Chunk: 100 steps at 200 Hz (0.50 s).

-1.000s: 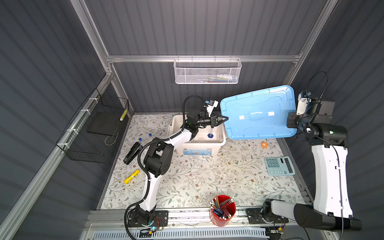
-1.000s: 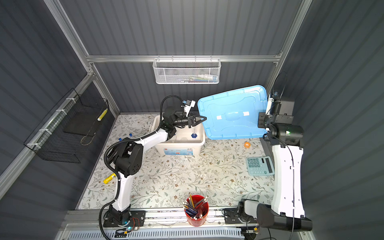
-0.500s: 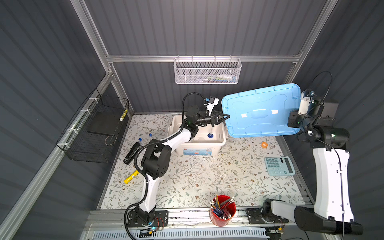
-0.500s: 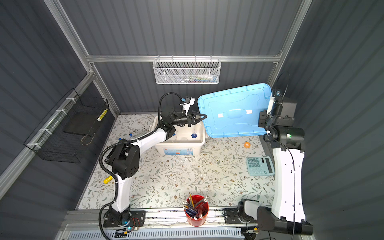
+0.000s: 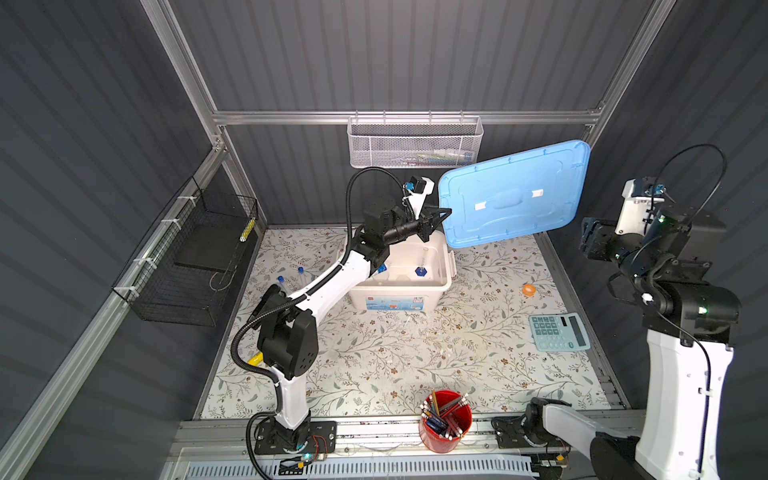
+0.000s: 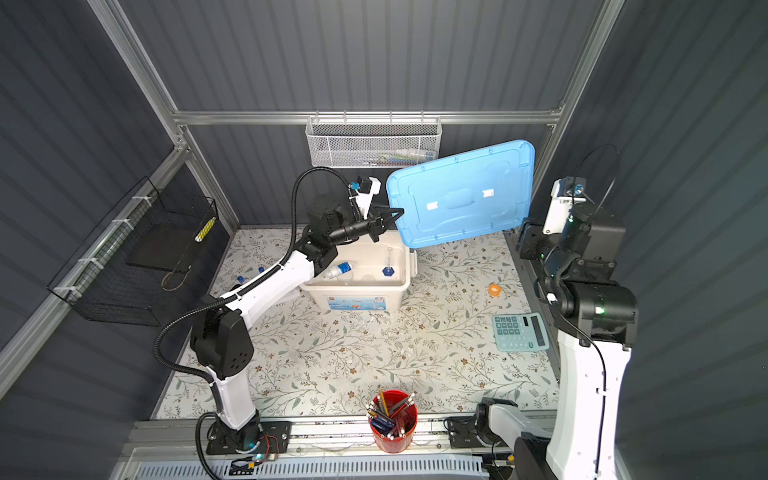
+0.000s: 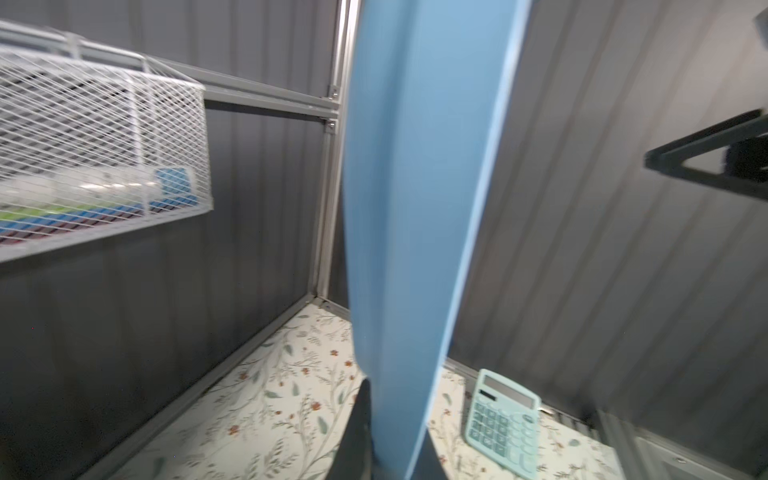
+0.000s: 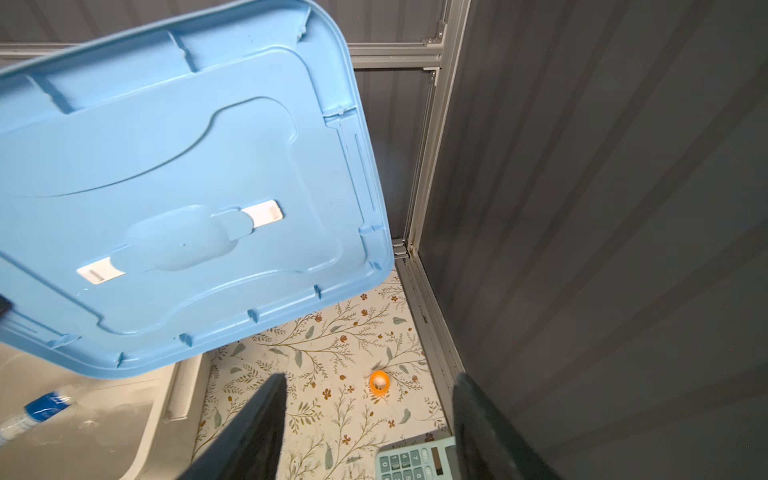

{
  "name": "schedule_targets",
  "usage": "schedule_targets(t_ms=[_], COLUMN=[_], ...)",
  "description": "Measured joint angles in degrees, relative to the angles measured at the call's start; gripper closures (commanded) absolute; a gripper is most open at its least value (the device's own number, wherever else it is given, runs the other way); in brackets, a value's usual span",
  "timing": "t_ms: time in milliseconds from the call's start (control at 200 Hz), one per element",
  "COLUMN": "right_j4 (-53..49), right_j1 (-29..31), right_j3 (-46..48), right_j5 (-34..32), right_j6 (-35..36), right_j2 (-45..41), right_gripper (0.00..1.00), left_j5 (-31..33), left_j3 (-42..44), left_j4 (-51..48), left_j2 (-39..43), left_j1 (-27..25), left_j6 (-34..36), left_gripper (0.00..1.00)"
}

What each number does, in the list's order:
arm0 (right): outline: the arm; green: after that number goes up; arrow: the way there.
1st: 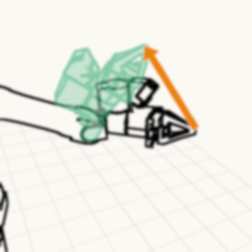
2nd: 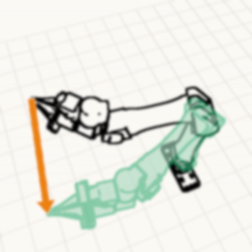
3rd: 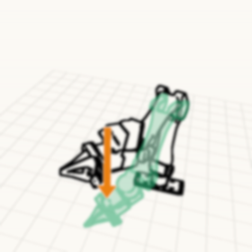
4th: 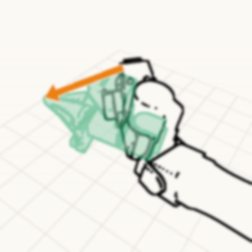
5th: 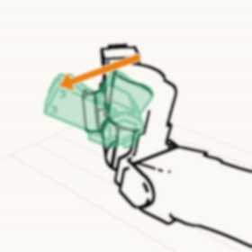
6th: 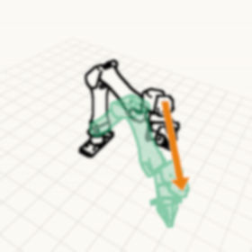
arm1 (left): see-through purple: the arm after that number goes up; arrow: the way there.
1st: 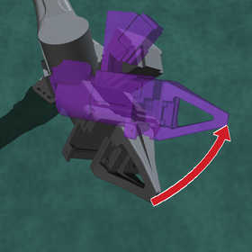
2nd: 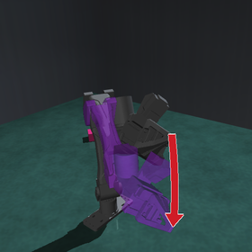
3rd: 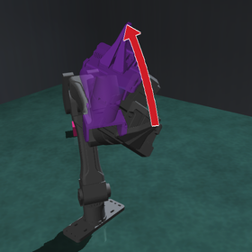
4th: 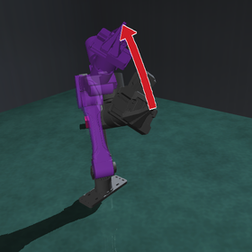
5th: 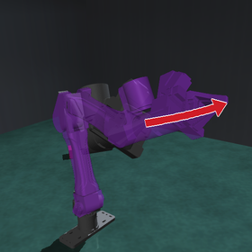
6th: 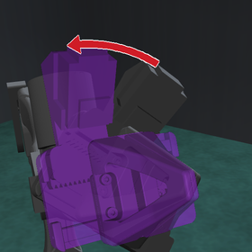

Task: Organize the chemistry lab equipment
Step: 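Swing the blue lid over the white tub with both grippers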

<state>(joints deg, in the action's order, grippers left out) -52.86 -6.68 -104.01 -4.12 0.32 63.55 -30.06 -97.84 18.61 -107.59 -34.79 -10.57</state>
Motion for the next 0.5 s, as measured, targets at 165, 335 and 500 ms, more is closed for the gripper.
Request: schedule_targets(t_ms=[165,335,500], right_j4=[0.2,3.0,7.7], right_j1=[0.0,0.0,0.0], right_j3=[0.0,0.8,1.5], right_j5=[4.6,12.4,23.1], right_j6=[-5.6,-18.5,-32.8], right_j2=[-0.9,-0.9,1.1], right_gripper=[0.35,0.34,0.27], left_j5=[8.2,14.1,18.0], left_j3=[0.1,0.2,2.2], left_j4=[-6.9,-11.2,-12.8], left_j2=[3.7,8.9,14.4], left_j1=[0.0,-0.1,-1.8], left_j6=[10.3,21.0,30.9], left_gripper=[1.0,1.0,1.0])
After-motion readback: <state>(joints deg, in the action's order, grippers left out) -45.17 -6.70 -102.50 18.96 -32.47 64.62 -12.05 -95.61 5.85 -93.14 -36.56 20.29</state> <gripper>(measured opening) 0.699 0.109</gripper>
